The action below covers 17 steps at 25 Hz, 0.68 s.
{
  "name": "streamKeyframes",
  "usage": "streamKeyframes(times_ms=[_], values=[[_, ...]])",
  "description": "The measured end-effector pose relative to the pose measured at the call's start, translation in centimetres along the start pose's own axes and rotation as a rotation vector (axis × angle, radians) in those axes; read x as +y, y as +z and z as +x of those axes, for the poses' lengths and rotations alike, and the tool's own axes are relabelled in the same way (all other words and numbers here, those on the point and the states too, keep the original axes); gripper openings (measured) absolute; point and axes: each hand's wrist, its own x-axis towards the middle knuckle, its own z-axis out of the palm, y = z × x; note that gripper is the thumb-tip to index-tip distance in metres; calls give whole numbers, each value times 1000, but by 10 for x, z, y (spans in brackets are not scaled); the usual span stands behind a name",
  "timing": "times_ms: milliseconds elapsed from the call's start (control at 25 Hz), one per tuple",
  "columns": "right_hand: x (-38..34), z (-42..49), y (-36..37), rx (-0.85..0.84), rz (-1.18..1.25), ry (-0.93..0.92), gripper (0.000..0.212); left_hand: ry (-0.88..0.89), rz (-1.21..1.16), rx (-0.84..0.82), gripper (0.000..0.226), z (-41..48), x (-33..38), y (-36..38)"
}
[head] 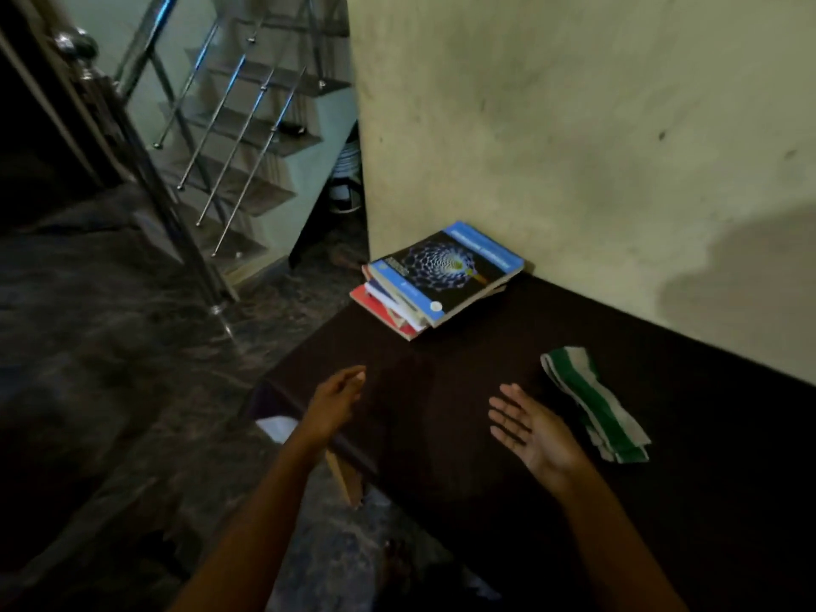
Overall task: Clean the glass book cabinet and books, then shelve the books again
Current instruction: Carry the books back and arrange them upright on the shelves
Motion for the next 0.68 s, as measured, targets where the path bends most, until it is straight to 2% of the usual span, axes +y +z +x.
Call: streamKeyframes(times_ms=[120,240,320,440,560,600,680], values=[[-28,52,51,70,163,29,49,-4,29,-1,21,50,15,-1],[-56,105,104,82,87,22,56,-29,53,-39,31,88,28,-7],[-59,134,131,134,20,11,50,-52,14,-53,34,109,40,-12],[-43,162,132,343,-24,-93,41,11,-12,-93,26,137,66,-13],[-37,159,107,495,-41,-160,31,80,119,-131,22,181,88,-13],[-40,153,100,521,-147,-175,36,113,189,-140,21,198,93,-13],[-50,142,101,579,-531,-232,46,175,326,-174,29,235,94,-10]])
